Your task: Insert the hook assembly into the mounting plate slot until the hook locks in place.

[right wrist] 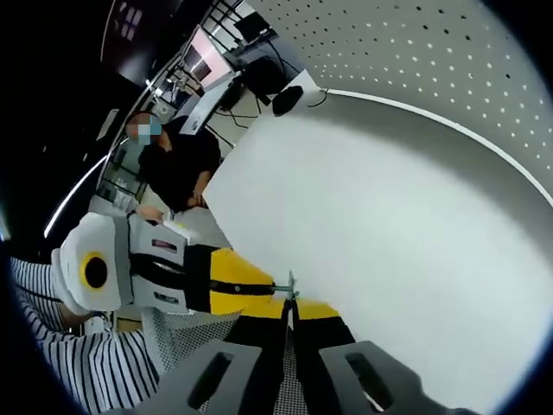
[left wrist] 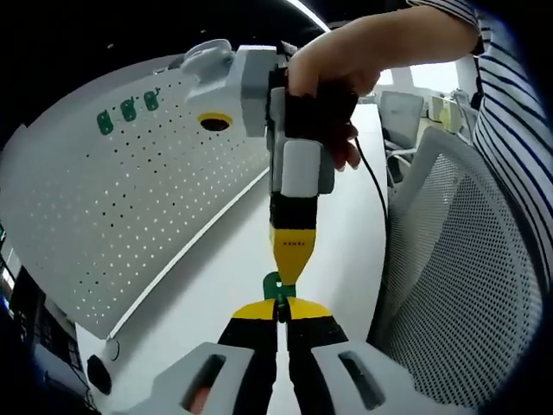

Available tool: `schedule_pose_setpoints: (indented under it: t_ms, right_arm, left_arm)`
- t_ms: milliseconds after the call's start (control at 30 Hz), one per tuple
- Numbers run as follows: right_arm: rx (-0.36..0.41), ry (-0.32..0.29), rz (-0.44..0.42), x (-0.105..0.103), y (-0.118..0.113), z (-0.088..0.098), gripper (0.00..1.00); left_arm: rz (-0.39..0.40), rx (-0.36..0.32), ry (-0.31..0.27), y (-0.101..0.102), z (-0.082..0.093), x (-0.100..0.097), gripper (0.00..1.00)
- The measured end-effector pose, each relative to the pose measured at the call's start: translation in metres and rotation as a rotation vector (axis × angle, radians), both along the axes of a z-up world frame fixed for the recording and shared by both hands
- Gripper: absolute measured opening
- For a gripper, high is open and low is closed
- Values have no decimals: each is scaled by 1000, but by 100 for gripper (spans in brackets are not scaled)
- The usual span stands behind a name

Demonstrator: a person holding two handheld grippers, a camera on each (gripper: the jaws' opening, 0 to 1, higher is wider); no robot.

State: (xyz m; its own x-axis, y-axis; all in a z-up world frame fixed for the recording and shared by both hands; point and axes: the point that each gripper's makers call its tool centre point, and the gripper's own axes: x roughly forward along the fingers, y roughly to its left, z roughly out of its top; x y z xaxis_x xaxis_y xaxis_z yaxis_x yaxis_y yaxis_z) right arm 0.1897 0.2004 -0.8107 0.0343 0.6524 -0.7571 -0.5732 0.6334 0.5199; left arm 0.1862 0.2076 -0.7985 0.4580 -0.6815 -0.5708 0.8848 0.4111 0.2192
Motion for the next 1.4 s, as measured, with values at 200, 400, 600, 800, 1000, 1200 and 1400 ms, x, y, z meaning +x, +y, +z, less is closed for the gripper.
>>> schedule_pose_setpoints:
  t_ms: [200,400,600,800,1000,1200,1400]
  right_arm:
    - [19,-84,15,7,-1,4,4]
    - [77,-210,-56,26,-5,21,8]
    - [59,-432,-140,46,-28,39,24]
    - [-85,-682,-161,50,-64,47,35]
    - [-160,-751,-218,41,-90,44,44]
    - [-205,-800,-291,31,-113,45,55]
    - [-230,-803,-314,18,-124,39,59]
  left_arm:
    - [64,-97,61,-2,8,7,1]
    - [122,-147,118,-4,13,14,1]
    - [241,-226,168,3,17,26,1]
    - [337,-283,176,12,28,41,1]
    - [386,-309,182,14,33,48,1]
    - [419,-260,103,18,34,59,1]
    - [435,-280,72,10,42,65,1]
